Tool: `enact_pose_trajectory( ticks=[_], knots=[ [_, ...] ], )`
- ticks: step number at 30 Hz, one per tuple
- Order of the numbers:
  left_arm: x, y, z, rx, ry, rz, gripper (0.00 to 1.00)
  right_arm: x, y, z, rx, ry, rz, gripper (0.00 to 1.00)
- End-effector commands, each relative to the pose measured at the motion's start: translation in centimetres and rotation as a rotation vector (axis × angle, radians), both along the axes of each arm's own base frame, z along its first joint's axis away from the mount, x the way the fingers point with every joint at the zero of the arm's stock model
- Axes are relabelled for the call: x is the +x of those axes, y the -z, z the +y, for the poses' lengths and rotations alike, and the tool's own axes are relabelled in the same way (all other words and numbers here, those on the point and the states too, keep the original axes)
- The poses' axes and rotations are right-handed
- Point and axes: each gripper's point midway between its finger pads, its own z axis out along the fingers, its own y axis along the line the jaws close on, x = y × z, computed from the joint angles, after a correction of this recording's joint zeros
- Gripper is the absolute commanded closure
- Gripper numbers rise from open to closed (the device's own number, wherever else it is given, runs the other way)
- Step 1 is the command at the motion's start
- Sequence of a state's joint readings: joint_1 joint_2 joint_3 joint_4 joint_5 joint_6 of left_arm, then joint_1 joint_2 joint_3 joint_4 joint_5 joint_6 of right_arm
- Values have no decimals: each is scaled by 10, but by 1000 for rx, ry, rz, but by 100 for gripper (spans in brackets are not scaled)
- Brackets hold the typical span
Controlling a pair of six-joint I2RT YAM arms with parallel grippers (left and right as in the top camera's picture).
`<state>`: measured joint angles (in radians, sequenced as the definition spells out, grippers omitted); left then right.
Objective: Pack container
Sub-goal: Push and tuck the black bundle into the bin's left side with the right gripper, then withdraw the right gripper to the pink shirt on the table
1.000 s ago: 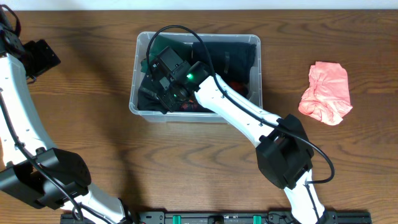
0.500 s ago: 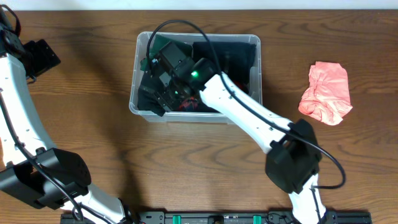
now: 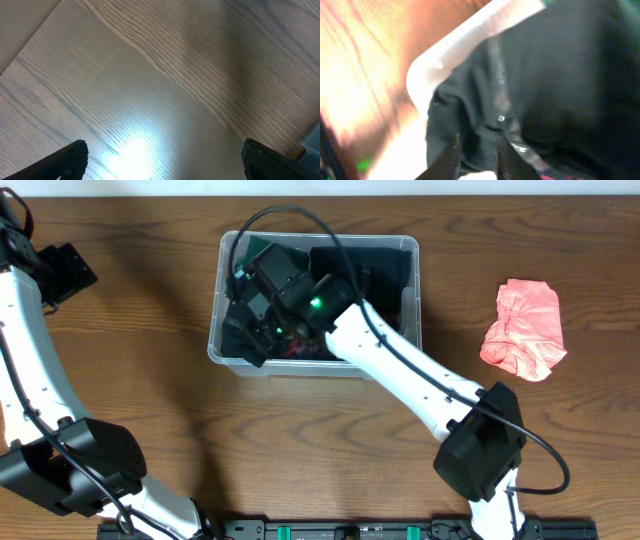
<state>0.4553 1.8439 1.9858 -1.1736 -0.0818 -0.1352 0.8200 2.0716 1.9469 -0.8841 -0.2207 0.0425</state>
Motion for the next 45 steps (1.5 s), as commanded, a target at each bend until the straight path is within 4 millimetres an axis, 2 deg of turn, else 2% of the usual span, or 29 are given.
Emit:
enact_pose_trajectory(
  ticks=[1,3,5,15,19,23,25,26,27,30,32,34,36,38,40,42,45],
  knots=[
    [-1,-7,2,7,-16,-19,2,-9,-11,9,15,-22,-22,91],
    [-1,-7,2,7,-16,-19,2,-9,-6,10,8,-22,-15,98],
    [-1,-7,2,7,-16,-19,2,-9,2,10,-5,-22,-2,99],
    [-1,-7,2,7,-16,-19,2,-12,73,15,-111,-33,92,99],
    [-1,-7,2,7,-16,-19,2,-9,83,15,-119,-29,99,99],
    [-1,-7,2,7,-16,-19,2,2,68,12,-91,-10,74,99],
    [-1,-7,2,7,-16,-19,2,11,51,9,-69,5,55,99],
    [-1,-7,2,7,-16,-19,2,18,35,5,-49,19,38,97],
    [-1,-7,2,7,-16,-19,2,21,27,3,-40,26,30,92],
    [-1,-7,2,7,-16,-19,2,35,-19,-13,8,66,-16,60],
    [-1,-7,2,7,-16,-19,2,43,-46,-28,33,97,-42,35],
    [-1,-7,2,7,-16,-19,2,53,-73,-52,57,157,-58,19],
    [-1,-7,2,7,-16,-19,2,66,-92,-85,74,243,-57,9],
    [-1,-7,2,7,-16,-19,2,78,-105,-124,77,338,-46,6],
    [-1,-7,2,7,-16,-19,2,90,-111,-171,69,455,-19,6],
    [-1,-7,2,7,-16,-19,2,99,-112,-218,53,569,16,5],
    [-1,-7,2,7,-16,-19,2,108,-101,-291,18,747,90,3]
  ],
)
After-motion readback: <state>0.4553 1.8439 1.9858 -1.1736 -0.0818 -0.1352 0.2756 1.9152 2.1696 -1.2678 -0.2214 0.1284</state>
